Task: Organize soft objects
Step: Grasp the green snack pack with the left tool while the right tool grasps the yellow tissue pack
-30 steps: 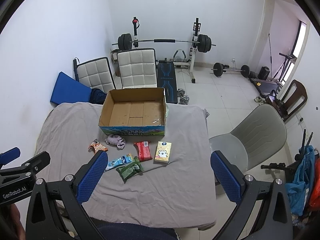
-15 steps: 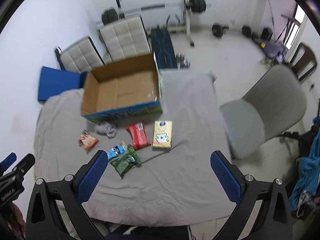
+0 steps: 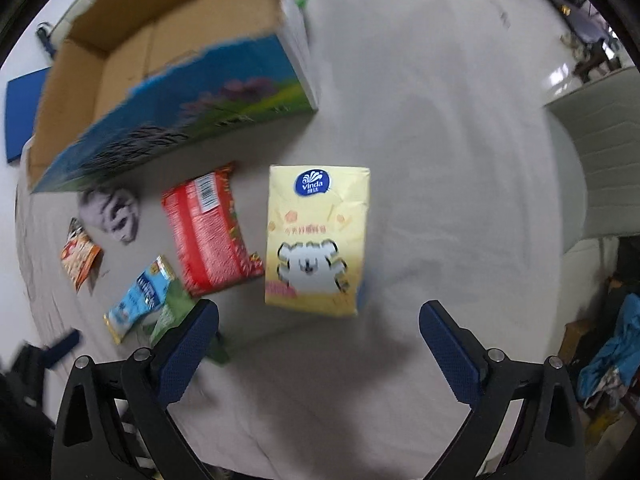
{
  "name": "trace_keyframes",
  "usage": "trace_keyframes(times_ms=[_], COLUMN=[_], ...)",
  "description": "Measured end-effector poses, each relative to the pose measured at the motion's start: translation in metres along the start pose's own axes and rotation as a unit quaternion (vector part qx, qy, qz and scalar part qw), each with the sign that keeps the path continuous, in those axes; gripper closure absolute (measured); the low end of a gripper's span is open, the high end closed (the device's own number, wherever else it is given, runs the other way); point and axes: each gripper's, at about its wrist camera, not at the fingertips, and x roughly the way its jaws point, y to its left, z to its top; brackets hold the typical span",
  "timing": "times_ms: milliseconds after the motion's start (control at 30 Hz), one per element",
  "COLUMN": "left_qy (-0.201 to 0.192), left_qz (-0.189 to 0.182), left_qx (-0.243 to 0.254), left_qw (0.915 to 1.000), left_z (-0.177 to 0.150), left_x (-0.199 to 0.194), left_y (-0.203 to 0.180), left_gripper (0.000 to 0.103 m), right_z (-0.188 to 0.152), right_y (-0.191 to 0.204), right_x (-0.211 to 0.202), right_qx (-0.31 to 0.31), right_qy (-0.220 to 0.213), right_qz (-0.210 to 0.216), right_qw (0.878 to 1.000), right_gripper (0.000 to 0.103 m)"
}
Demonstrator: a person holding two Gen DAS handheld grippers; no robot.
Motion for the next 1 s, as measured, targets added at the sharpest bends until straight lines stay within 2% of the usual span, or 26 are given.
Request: trace_keyframes(times_ms=[67, 167, 200, 300, 367, 467, 533, 600, 633, 700, 800, 900, 1000], left_qy=[0.022, 0.046, 0.050, 0.044, 0.044, 0.056, 0.071, 0.082, 0.082, 0.077, 0.072, 0.084, 0.082], left_qz=[0.005, 0.002, -0.004, -0.025, -0.043, -0.087, -0.119, -0.127, -0.130, -0.128, -0.109, -0.087, -0.069], left_qx=[0.016, 0.026, 0.021, -0.019, -0.059, -0.147, -0.201, -0.232, -0.239, -0.238, -0.215, -0.181, -0.168], left_qw=[0.9996, 0.9986, 0.9985, 0.9985, 0.9963, 0.9836, 0.9698, 0.9608, 0.9589, 0.9597, 0.9679, 0.9761, 0.9799], left_z=[0.004, 0.007, 0.007, 0.003, -0.001, -0.014, -0.026, -0.039, -0.042, -0.046, -0.045, -0.042, -0.043], left_x=[0.024, 0.050, 0.054, 0.053, 0.047, 0.043, 0.044, 0.046, 0.047, 0.048, 0.051, 0.051, 0.058], left_y=[-0.010, -0.018, -0.018, -0.012, -0.001, 0.019, 0.029, 0.033, 0.033, 0.032, 0.022, 0.007, 0.001], left_gripper=[0.014, 0.036, 0.041, 0.051, 0.055, 0.060, 0.060, 0.060, 0.060, 0.060, 0.055, 0.052, 0.052], right_z=[0.009, 0.018, 0.019, 0.023, 0.021, 0.010, -0.004, -0.022, -0.030, -0.044, -0.054, -0.052, -0.052], right_y=[-0.003, -0.005, -0.006, -0.007, -0.010, -0.014, -0.016, -0.019, -0.020, -0.022, -0.023, -0.014, -0.012], right_x=[0.017, 0.039, 0.046, 0.062, 0.069, 0.070, 0.068, 0.068, 0.068, 0.069, 0.075, 0.069, 0.068], right_qx=[0.010, 0.017, 0.019, 0.020, 0.017, 0.000, -0.020, -0.040, -0.047, -0.064, -0.074, -0.075, -0.073], right_qy=[0.013, 0.031, 0.040, 0.060, 0.072, 0.084, 0.091, 0.104, 0.109, 0.117, 0.111, 0.104, 0.098], right_qz=[0.002, 0.004, 0.008, 0.010, 0.012, 0.005, -0.003, -0.008, -0.009, -0.013, -0.014, -0.015, -0.019], right_qw=[1.000, 0.999, 0.999, 0.998, 0.997, 0.996, 0.996, 0.994, 0.993, 0.991, 0.991, 0.992, 0.992], right_gripper=[0.003, 0.007, 0.013, 0.033, 0.034, 0.035, 0.036, 0.036, 0.036, 0.036, 0.035, 0.033, 0.033])
